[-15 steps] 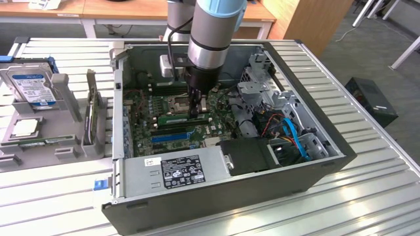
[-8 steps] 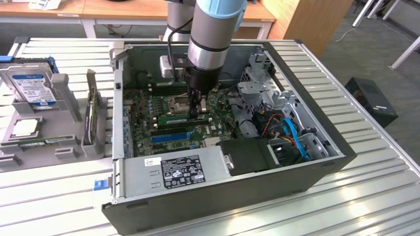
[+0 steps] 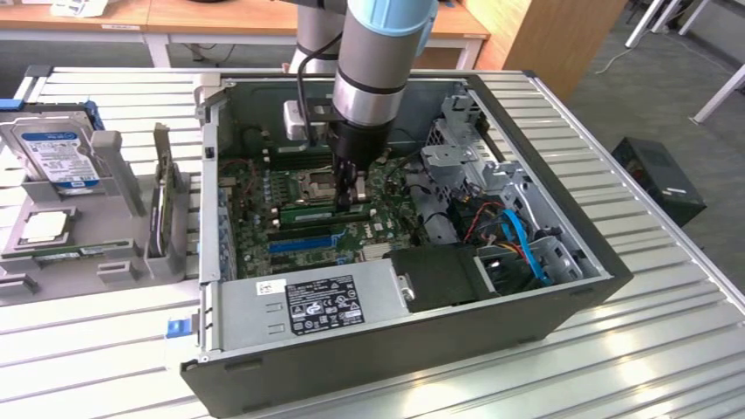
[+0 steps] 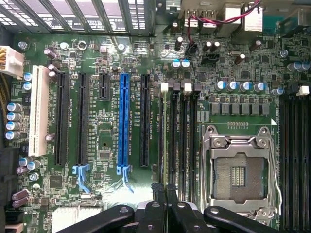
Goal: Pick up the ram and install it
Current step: 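Insert the ram into the slot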
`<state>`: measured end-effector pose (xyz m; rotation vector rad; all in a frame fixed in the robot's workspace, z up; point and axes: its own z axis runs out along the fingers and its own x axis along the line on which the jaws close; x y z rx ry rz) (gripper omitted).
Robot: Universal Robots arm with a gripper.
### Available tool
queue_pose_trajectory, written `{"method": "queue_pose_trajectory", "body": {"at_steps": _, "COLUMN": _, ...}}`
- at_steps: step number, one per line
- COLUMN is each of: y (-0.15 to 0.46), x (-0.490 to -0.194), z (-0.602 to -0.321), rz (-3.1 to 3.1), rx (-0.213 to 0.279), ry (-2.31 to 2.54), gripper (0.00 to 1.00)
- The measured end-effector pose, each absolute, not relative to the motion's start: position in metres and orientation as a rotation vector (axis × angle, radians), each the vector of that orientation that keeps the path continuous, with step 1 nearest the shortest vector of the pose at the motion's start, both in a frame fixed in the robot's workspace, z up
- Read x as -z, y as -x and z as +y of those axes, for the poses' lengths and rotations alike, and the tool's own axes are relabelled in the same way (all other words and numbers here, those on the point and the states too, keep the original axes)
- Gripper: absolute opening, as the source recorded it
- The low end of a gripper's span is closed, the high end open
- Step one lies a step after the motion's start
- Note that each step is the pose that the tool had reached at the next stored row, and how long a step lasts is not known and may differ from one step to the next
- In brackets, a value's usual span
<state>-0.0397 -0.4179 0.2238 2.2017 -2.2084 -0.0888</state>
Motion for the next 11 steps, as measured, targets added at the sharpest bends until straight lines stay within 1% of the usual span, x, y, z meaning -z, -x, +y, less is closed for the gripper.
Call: {"method": "queue_pose_trajectory", "body": {"at_steps": 11, "y": 0.0397, "x": -0.2233, "z": -0.4179, "rz": -2.208, "rx": 0.089, "ry": -2.202, "gripper": 0.12}}
